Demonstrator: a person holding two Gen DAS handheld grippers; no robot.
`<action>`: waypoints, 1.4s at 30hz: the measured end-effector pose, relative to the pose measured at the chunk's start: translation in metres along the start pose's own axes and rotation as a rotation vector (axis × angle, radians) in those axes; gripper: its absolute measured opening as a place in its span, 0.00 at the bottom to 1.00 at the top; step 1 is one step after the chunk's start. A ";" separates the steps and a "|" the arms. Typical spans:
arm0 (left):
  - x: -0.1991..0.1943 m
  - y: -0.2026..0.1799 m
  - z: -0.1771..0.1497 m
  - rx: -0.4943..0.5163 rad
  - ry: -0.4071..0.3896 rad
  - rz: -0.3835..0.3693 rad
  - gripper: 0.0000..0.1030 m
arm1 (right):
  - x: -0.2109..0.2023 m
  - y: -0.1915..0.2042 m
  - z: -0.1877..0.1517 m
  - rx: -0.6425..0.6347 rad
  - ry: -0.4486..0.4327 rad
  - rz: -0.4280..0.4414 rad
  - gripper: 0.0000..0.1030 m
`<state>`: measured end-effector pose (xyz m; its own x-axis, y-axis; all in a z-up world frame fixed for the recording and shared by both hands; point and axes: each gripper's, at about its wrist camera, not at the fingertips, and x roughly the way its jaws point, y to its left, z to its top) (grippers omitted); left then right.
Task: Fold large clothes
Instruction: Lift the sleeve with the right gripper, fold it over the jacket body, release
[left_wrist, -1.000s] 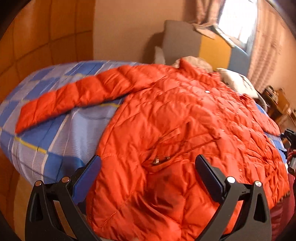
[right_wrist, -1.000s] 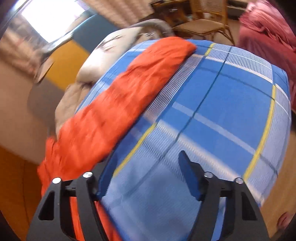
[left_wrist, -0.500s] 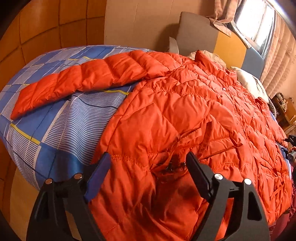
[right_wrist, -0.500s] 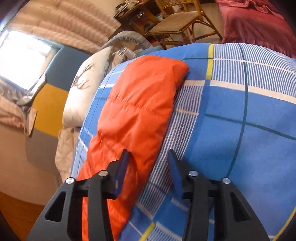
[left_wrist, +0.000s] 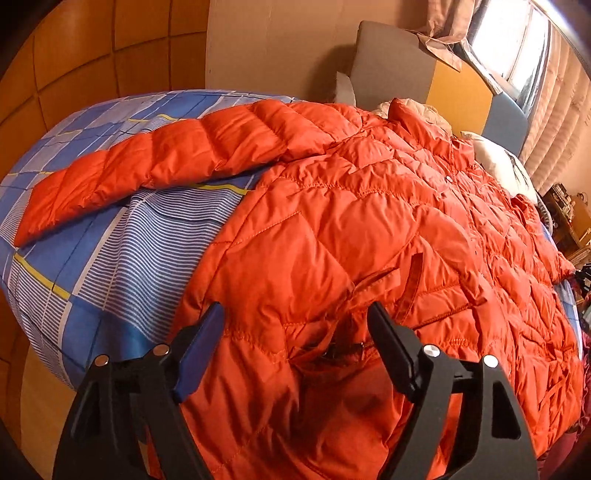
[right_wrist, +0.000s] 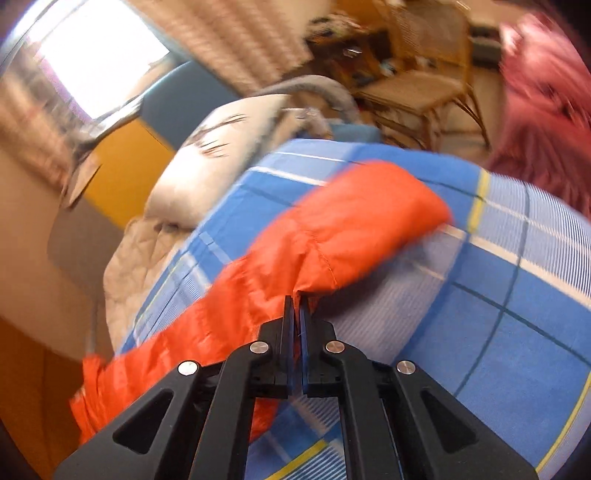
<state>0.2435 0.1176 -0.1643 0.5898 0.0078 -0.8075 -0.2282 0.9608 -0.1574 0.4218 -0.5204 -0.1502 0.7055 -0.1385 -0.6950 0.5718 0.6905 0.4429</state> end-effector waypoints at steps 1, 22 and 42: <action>0.001 0.000 0.002 -0.008 0.000 -0.016 0.76 | -0.002 0.012 -0.004 -0.042 0.000 0.007 0.03; 0.032 0.005 0.039 0.024 -0.004 0.015 0.77 | -0.041 0.247 -0.168 -0.758 0.140 0.208 0.03; 0.016 -0.002 0.058 -0.005 -0.036 -0.085 0.69 | -0.076 0.306 -0.292 -0.805 0.284 0.448 0.82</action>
<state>0.2982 0.1323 -0.1435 0.6348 -0.0636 -0.7700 -0.1798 0.9571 -0.2273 0.4212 -0.0913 -0.1274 0.6001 0.3608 -0.7140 -0.2596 0.9320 0.2528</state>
